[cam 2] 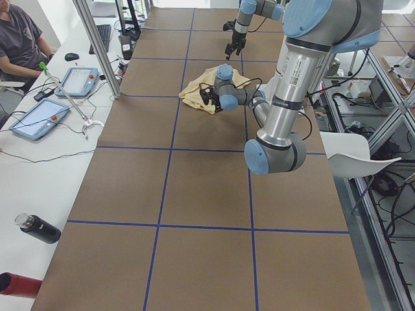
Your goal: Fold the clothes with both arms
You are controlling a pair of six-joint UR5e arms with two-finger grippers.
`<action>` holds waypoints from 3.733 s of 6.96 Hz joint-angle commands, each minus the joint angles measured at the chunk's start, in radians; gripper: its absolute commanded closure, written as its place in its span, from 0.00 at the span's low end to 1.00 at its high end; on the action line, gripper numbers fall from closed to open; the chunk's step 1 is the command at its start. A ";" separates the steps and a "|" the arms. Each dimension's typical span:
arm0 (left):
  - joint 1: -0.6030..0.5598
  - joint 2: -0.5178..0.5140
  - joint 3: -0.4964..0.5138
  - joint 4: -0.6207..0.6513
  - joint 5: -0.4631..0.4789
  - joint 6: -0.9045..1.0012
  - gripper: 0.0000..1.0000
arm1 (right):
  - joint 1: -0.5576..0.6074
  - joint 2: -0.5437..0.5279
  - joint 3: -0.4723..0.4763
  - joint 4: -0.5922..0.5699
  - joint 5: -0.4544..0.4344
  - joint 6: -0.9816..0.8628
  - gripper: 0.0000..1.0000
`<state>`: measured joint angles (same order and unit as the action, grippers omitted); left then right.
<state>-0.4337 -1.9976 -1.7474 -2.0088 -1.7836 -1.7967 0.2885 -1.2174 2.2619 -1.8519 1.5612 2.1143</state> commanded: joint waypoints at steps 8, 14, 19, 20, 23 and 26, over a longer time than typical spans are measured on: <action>-0.016 -0.043 0.069 0.038 0.086 0.079 1.00 | 0.015 0.003 -0.097 0.082 0.005 -0.025 0.00; -0.248 -0.015 0.107 -0.042 0.076 0.509 1.00 | 0.017 0.024 -0.101 0.082 -0.001 -0.025 0.00; -0.382 -0.243 0.596 -0.374 0.035 0.588 0.48 | 0.028 0.041 -0.113 0.083 -0.003 -0.023 0.00; -0.393 -0.240 0.551 -0.358 -0.036 0.586 0.42 | 0.023 0.108 -0.172 0.083 -0.004 -0.007 0.00; -0.425 -0.130 0.365 -0.300 -0.115 0.577 0.41 | -0.002 0.174 -0.369 0.315 -0.009 0.317 0.00; -0.425 -0.128 0.362 -0.300 -0.112 0.573 0.40 | -0.015 0.294 -0.534 0.319 -0.009 0.437 0.00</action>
<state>-0.8587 -2.1273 -1.3825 -2.3094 -1.8965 -1.2222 0.2804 -0.9711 1.7965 -1.5356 1.5518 2.5179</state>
